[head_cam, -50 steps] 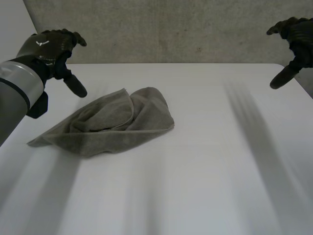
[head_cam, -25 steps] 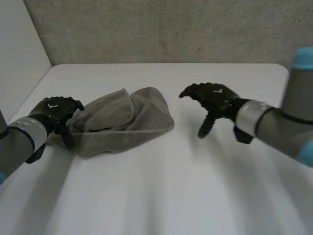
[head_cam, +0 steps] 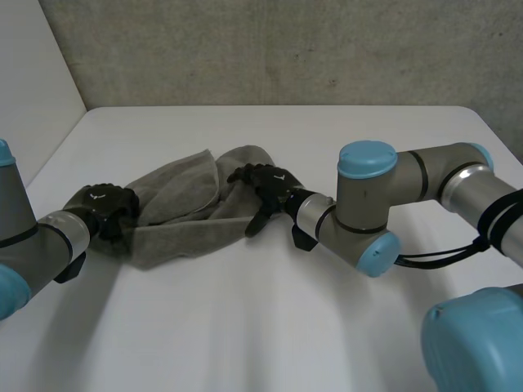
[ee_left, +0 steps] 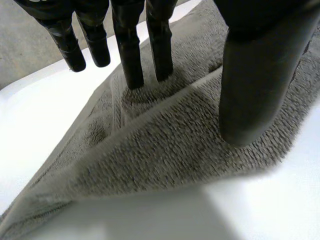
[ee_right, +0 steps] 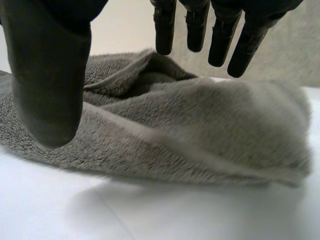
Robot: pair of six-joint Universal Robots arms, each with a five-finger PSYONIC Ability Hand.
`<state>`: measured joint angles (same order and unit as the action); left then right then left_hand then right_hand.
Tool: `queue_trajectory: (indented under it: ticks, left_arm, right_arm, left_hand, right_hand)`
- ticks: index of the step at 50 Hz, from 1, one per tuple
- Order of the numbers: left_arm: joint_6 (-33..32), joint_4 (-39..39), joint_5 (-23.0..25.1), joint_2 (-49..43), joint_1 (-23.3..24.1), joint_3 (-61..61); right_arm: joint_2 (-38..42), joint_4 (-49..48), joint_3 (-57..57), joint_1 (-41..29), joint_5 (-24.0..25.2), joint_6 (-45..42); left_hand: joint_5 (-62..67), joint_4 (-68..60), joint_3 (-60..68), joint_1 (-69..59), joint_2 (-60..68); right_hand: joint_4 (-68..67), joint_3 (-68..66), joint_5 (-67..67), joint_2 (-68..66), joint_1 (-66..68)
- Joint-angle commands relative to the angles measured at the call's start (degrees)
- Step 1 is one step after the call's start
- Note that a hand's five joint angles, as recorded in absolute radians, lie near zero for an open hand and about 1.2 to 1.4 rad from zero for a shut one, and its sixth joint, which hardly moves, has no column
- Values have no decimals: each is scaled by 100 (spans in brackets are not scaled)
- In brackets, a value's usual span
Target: Fold the towel.
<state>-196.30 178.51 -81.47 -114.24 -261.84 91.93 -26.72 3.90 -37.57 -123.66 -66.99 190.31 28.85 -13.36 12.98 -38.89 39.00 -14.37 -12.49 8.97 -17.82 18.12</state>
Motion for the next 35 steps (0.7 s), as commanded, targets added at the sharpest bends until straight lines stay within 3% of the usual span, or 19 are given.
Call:
queue_trajectory:
  ticks: [1, 8, 13, 16, 18, 20, 24, 26, 27, 28, 35]
  left_arm:
    - [-5, 9, -9, 60, -16, -17]
    - [-5, 9, -9, 25, -25, -35]
    - [4, 0, -9, 25, -25, -26]
    - [4, 0, -18, 51, -25, -17]
    - [12, 0, -18, 77, -16, 18]
    - [21, 0, -18, 103, -16, 44]
    - [56, -9, 9, 209, 2, 115]
    - [74, -9, 26, 393, 37, 228]
    - [74, -9, 26, 394, 37, 229]
    - [74, -9, 26, 498, 54, 281]
    - [83, 0, 44, 983, 221, 563]
  right_arm:
    - [264, 67, 250, -44, 107, 253]
    - [273, 67, 206, -53, 107, 288]
    - [369, 67, 198, -53, 133, 288]
    - [370, 67, 180, -62, 159, 288]
    - [370, 67, 154, -71, 186, 288]
    - [361, 67, 145, -71, 186, 288]
    - [291, 67, 110, -71, 195, 270]
    - [46, 67, -21, -19, 195, 227]
    - [44, 67, -22, -18, 195, 226]
    - [-190, 41, -170, 8, 203, 200]
    - [-1634, -188, -1569, 289, 291, -222]
  left_hand:
    - [1206, 336, -298, -1203, 1192]
    - [1913, 336, -298, -1910, 1899]
    - [2082, 336, -298, -2078, 2067]
    - [2098, 336, -298, -2095, 2084]
    - [1998, 336, -298, -1995, 1984]
    - [1897, 336, -298, -1894, 1883]
    - [1678, 336, -298, -1674, 1663]
    - [125, 336, -298, -121, 110]
    - [114, 336, -298, -110, 99]
    - [-603, 336, -298, 606, -617]
    - [-1350, 336, -298, 1353, -1364]
  right_hand:
    - [437, 249, 322, -437, 407]
    - [437, 249, 1432, -1548, 1517]
    - [437, 249, 3548, -3663, 3633]
    - [437, 249, 4023, -4138, 4108]
    - [437, 249, 5628, -5744, 5713]
    - [437, 249, 6098, -6213, 6183]
    - [437, 249, 6103, -6218, 6188]
    - [437, 249, 6103, -6218, 6188]
    - [437, 249, 6103, -6218, 6188]
    - [437, 249, 6103, -6218, 6188]
    - [437, 249, 6103, -6218, 6188]
